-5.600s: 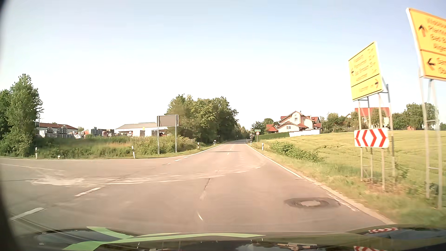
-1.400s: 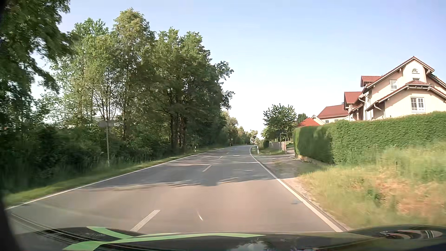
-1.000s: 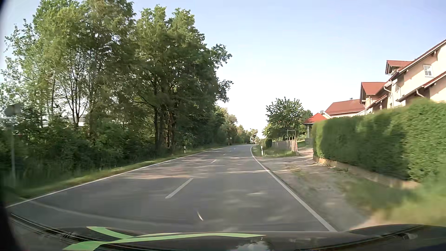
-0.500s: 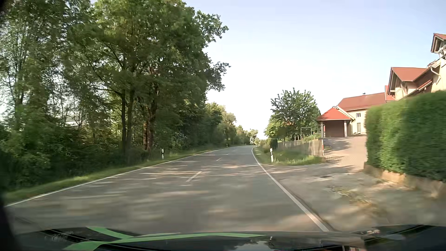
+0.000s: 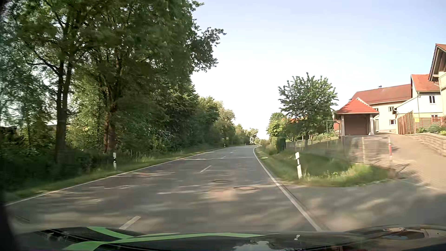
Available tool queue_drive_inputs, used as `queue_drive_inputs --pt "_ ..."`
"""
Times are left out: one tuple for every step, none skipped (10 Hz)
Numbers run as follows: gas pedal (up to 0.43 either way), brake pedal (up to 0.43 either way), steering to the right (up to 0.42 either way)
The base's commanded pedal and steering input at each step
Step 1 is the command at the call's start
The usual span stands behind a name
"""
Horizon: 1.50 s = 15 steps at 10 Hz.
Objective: Follow the waypoints while adhering to traffic rules and regulations
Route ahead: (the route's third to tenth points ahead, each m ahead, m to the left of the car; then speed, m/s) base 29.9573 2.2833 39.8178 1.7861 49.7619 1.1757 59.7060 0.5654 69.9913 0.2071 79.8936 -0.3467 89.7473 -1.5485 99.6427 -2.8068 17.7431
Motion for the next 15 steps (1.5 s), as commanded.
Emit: queue_drive_inputs --pt "0.130 0.000 0.000" --pt "0.130 0.000 0.001" --pt "0.130 0.000 0.003" --pt "0.130 0.000 0.003" --pt "0.130 0.000 0.003" --pt "0.130 0.000 0.003" --pt "0.138 0.000 0.003" --pt "0.138 0.000 0.002" --pt "0.138 0.000 0.003" --pt "0.138 0.000 0.003" --pt "0.138 0.000 0.003" --pt "0.130 0.000 0.003" --pt "0.130 0.000 0.003" --pt "0.130 0.000 0.003" --pt "0.130 0.000 0.003"
